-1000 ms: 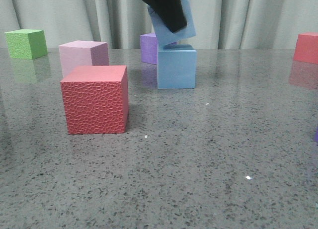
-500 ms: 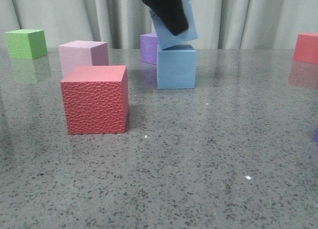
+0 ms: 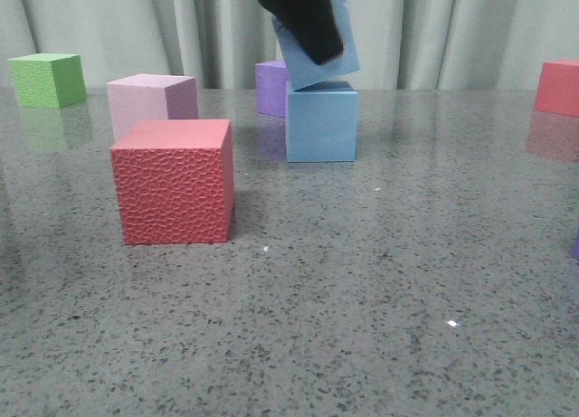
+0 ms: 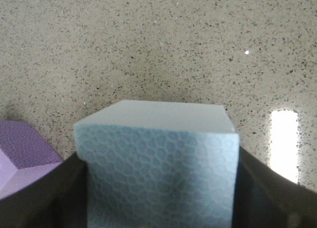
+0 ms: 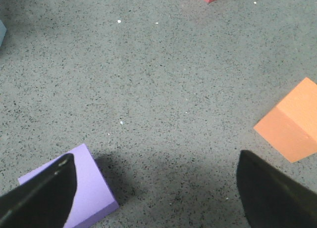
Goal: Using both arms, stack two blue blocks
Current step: 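Lower the held cube onto the placed cube and align its edges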
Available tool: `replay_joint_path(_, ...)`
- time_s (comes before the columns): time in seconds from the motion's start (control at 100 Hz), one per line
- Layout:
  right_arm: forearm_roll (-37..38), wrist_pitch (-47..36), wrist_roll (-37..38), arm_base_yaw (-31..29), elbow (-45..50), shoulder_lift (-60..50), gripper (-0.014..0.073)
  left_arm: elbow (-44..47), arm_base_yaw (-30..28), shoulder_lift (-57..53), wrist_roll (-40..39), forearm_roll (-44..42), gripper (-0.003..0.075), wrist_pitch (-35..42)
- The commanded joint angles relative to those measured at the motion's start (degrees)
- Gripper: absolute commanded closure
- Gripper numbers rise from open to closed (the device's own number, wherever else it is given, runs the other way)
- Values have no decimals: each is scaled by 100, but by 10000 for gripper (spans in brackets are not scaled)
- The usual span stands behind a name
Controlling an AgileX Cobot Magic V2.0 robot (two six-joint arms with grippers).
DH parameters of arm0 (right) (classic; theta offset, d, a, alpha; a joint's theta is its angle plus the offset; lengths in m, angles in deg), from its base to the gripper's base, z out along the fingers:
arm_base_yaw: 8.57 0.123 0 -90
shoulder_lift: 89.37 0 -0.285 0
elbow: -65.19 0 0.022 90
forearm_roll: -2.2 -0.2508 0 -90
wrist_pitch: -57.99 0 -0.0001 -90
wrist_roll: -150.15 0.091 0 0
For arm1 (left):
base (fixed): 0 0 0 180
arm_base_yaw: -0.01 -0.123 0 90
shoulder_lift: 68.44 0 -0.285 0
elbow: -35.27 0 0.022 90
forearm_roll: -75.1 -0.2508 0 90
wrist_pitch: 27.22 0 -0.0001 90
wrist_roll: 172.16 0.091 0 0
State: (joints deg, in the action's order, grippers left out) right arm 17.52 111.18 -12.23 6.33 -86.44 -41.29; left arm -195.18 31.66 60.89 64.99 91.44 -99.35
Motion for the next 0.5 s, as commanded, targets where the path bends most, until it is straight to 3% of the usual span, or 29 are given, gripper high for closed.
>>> replay_joint_path(0.0, 173, -363, -45, -43, -139, -13, -50, -181, 40, -329, -20, 164, 447, -117)
replay_joint_path(0.49, 173, -363, -45, -43, -139, -13, -50, -181, 40, -329, -20, 60, 444, -117)
